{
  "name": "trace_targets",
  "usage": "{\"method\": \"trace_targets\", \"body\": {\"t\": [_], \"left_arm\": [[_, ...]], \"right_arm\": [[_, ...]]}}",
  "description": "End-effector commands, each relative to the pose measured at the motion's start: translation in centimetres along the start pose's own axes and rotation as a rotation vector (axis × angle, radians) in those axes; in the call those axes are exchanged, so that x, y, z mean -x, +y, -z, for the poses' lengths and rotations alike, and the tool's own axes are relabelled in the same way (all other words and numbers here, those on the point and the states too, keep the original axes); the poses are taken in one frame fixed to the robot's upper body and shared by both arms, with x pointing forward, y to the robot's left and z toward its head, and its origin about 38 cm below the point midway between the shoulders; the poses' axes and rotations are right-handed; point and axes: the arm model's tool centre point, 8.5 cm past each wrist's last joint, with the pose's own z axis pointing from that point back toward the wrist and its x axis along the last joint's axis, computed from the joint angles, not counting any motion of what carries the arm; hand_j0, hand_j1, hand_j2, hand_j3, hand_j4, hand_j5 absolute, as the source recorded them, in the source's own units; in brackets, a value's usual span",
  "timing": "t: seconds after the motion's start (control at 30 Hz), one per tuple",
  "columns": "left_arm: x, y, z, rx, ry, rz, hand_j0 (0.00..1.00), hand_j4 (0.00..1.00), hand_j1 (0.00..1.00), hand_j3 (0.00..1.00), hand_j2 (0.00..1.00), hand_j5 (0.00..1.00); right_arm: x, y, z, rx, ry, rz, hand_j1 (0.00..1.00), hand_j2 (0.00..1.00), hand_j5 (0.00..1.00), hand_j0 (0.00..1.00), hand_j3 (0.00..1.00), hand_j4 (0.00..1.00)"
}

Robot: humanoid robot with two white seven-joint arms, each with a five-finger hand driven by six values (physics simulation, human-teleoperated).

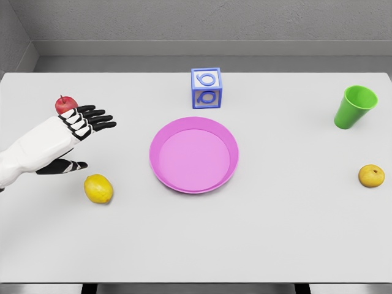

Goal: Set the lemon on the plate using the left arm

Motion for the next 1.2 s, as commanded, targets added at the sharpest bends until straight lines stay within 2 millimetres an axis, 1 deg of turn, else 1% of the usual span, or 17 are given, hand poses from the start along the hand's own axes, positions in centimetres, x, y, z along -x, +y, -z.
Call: {"method": "trace_targets", "body": {"t": [0.0, 0.07, 0.1, 0.23, 0.37, 0.47, 0.53, 0.67, 0.77, 0.9, 1.0, 1.07, 1.17], "left_arm": [[0.0, 0.1, 0.0, -0.004, 0.000, -0.004, 1.00, 1.00, 1.00, 1.00, 1.00, 1.00], [0.0, 0.0, 0.0, -0.003, 0.000, -0.004, 1.00, 1.00, 1.00, 1.00, 1.00, 1.00], [0.0, 0.0, 0.0, -0.002, 0.000, -0.002, 1.00, 1.00, 1.00, 1.00, 1.00, 1.00], [-0.1, -0.3, 0.0, 0.022, -0.001, 0.020, 1.00, 1.00, 1.00, 1.00, 1.00, 1.00], [-0.2, -1.8, -0.6, 0.112, 0.008, 0.099, 1.00, 1.00, 1.00, 1.00, 1.00, 1.00], [-0.1, -2.1, -0.7, 0.142, 0.009, 0.134, 1.00, 1.00, 1.00, 1.00, 1.00, 1.00], [-0.5, -2.6, -1.0, 0.152, 0.004, 0.124, 1.00, 1.00, 1.00, 1.00, 1.00, 1.00], [0.0, -2.1, -1.7, 0.192, 0.008, 0.146, 1.00, 1.00, 1.00, 1.00, 1.00, 1.00], [-0.1, -2.5, -2.0, 0.209, 0.008, 0.144, 1.00, 1.00, 1.00, 1.00, 1.00, 1.00], [0.2, -2.4, -3.0, 0.284, -0.003, 0.164, 1.00, 1.00, 1.00, 1.00, 1.00, 1.00], [0.6, -1.6, -4.0, 0.374, -0.021, 0.200, 1.00, 1.00, 1.00, 1.00, 1.00, 1.00], [0.7, -1.2, -4.2, 0.387, -0.023, 0.215, 1.00, 1.00, 1.00, 1.00, 1.00, 1.00], [0.6, -1.6, -4.2, 0.425, -0.022, 0.212, 1.00, 1.00, 1.00, 1.00, 1.00, 1.00]], "right_arm": [[0.0, 0.0, 0.0, 0.004, -0.001, 0.002, 1.00, 1.00, 1.00, 1.00, 1.00, 1.00], [0.8, 0.1, -0.2, -0.003, 0.019, 0.000, 1.00, 1.00, 1.00, 1.00, 1.00, 1.00], [0.9, 0.1, -0.2, -0.003, 0.020, 0.000, 1.00, 1.00, 1.00, 1.00, 1.00, 1.00], [0.9, 0.1, -0.2, -0.003, 0.019, 0.000, 1.00, 1.00, 1.00, 1.00, 1.00, 1.00], [0.9, 0.1, -0.2, -0.003, 0.019, 0.000, 1.00, 1.00, 1.00, 1.00, 1.00, 1.00], [0.9, 0.1, -0.2, -0.003, 0.019, 0.000, 1.00, 1.00, 1.00, 1.00, 1.00, 1.00], [0.9, 0.1, -0.2, -0.003, 0.019, 0.000, 1.00, 1.00, 1.00, 1.00, 1.00, 1.00], [0.9, 0.1, -0.2, -0.003, 0.019, 0.000, 1.00, 1.00, 1.00, 1.00, 1.00, 1.00], [0.9, 0.1, -0.2, -0.003, 0.019, 0.000, 1.00, 1.00, 1.00, 1.00, 1.00, 1.00], [0.9, 0.1, -0.2, -0.003, 0.019, 0.000, 1.00, 1.00, 1.00, 1.00, 1.00, 1.00], [0.9, 0.1, -0.2, -0.003, 0.019, 0.000, 1.00, 1.00, 1.00, 1.00, 1.00, 1.00], [0.9, 0.1, -0.2, -0.003, 0.019, 0.000, 1.00, 1.00, 1.00, 1.00, 1.00, 1.00], [0.9, 0.1, -0.2, -0.003, 0.019, 0.000, 1.00, 1.00, 1.00, 1.00, 1.00, 1.00]]}}
